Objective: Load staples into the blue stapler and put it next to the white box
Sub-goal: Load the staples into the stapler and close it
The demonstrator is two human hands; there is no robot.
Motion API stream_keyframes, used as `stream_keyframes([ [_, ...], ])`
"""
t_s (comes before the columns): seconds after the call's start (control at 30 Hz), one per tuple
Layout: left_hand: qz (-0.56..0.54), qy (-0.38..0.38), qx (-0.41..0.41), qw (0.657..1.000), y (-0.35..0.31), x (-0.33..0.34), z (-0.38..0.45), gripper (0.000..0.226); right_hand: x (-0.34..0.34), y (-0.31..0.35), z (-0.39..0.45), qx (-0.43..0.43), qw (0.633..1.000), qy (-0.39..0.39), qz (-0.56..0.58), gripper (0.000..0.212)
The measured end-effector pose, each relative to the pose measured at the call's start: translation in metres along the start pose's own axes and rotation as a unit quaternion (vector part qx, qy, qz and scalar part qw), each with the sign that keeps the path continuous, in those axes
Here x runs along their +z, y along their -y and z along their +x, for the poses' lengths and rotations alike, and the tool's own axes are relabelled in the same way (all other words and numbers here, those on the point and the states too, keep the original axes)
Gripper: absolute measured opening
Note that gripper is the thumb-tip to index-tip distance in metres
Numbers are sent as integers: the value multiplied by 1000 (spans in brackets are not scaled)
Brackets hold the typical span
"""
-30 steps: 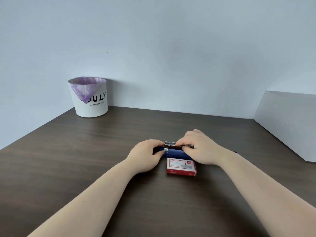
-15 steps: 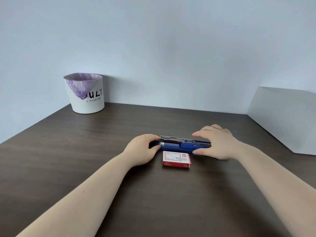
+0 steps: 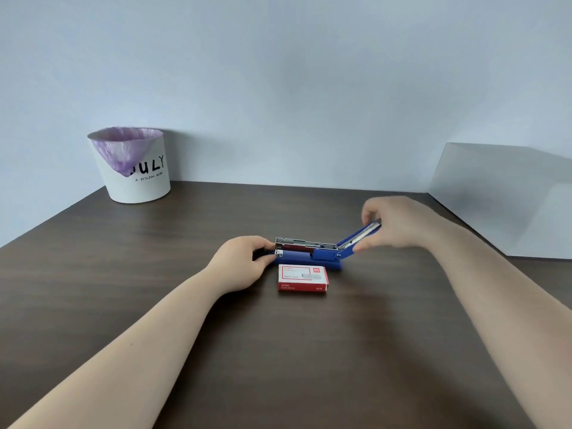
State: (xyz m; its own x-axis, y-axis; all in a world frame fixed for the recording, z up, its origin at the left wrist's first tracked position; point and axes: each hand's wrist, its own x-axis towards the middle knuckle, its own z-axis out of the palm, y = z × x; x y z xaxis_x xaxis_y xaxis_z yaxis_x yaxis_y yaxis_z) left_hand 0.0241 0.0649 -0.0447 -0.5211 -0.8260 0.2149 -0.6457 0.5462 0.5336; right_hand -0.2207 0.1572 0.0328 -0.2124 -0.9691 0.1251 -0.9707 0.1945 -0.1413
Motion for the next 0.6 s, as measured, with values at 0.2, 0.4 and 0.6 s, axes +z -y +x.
stream_keyframes([
  [0.2,-11,2,-7,1000,1,0,0,24,-3,37,1,-101,966,-74,225,53],
  [0.4,-9,0,-2,1000,-2,-2,-2,25,25,62,6,-114,964,-36,237,44],
  [0.6,8,-1,-4,1000,1,-1,-1,28,50,60,10,-135,982,14,135,28],
])
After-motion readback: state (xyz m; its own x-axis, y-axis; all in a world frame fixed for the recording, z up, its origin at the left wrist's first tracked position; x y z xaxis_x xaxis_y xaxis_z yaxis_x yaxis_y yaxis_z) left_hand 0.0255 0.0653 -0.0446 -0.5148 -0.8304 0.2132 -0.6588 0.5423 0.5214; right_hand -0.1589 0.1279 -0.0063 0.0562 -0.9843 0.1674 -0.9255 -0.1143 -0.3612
